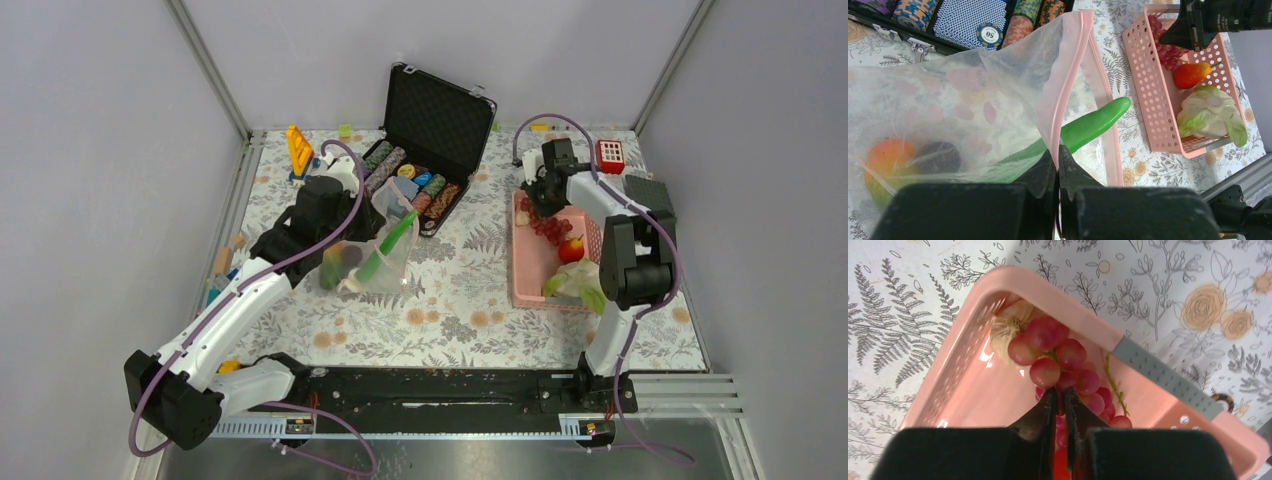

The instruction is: Place the food in the zip-top bag and seal the zipper

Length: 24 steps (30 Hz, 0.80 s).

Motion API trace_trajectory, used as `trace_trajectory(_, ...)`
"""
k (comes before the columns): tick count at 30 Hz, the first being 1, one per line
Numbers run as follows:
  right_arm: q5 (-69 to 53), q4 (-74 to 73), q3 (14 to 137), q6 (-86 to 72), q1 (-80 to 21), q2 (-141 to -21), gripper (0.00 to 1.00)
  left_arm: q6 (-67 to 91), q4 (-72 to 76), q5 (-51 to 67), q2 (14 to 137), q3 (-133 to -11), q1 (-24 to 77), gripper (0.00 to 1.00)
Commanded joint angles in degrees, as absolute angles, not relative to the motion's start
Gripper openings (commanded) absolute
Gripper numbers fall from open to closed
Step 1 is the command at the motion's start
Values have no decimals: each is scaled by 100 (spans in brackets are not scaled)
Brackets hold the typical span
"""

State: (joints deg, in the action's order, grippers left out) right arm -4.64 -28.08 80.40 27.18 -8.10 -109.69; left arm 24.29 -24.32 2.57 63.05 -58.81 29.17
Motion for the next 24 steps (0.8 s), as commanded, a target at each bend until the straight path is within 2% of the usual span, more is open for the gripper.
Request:
trace_trajectory(1,-237,-2489,7615,2157,-800,-10138,4,2495,-2320,171,6157,-6041,2899,0)
trace_trajectory(3,-62,-2327,7352,1883,-800,-9767,0,2517,-2305,167,6149,-6029,2892,0)
trace_trajectory(11,24,-1971,6438,863,-800,-8125,0,2581,-2247,248,6117,-6009,2892,0)
trace_trajectory(19,-722,-1605,6104,161,-805,-6518,0,2640,-2238,315,6102,-6022,2898,0)
trace_trajectory(24,-1845,-1219,6070,-419,-887,-5713,0,2670,-2241,342,6108,-6042,2892,0)
